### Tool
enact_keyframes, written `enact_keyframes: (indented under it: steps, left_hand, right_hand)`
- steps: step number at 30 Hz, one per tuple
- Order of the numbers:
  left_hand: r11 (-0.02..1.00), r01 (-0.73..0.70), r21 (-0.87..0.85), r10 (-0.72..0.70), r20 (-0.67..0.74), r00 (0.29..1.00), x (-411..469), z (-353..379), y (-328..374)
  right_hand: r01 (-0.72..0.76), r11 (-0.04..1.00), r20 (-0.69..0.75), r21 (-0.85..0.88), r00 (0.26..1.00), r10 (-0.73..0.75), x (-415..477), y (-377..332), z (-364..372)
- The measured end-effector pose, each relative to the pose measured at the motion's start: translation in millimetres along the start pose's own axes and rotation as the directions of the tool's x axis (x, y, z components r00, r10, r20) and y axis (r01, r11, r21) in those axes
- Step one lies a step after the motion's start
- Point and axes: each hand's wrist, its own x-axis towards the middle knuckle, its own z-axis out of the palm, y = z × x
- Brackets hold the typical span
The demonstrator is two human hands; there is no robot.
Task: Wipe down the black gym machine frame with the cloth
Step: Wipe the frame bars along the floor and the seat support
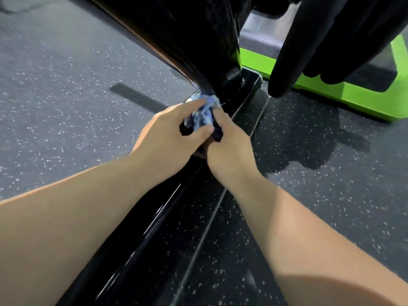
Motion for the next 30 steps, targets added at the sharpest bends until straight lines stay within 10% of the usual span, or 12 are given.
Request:
enact_keyframes:
  steps: [7, 14, 22, 30]
  left_hand:
    - [0.948, 0.204, 0.245, -0.144, -0.244, 0.959, 39, 0, -6]
    - [0.971, 0.218, 0.1, -0.194, -0.207, 0.959, 75, 7, -4]
    - [0.929, -0.049, 0.366, 0.047, 0.012, 0.999, 60, 1, -10]
    - [0.936, 0.026, 0.35, -0.104, 0.205, 0.973, -27, -21, 15]
  right_hand:
    - [-0.041, 0.998, -0.201, -0.04, 0.979, 0.032, 0, 13, 3]
    - [-0.091, 0.979, -0.262, -0.182, 0.964, 0.041, 41, 18, 13]
    - [-0.091, 0.971, -0.117, -0.221, 0.991, 0.066, 29, 12, 2]
    - [-0.294, 0.955, 0.146, -0.026, 0.944, 0.295, -50, -1, -21]
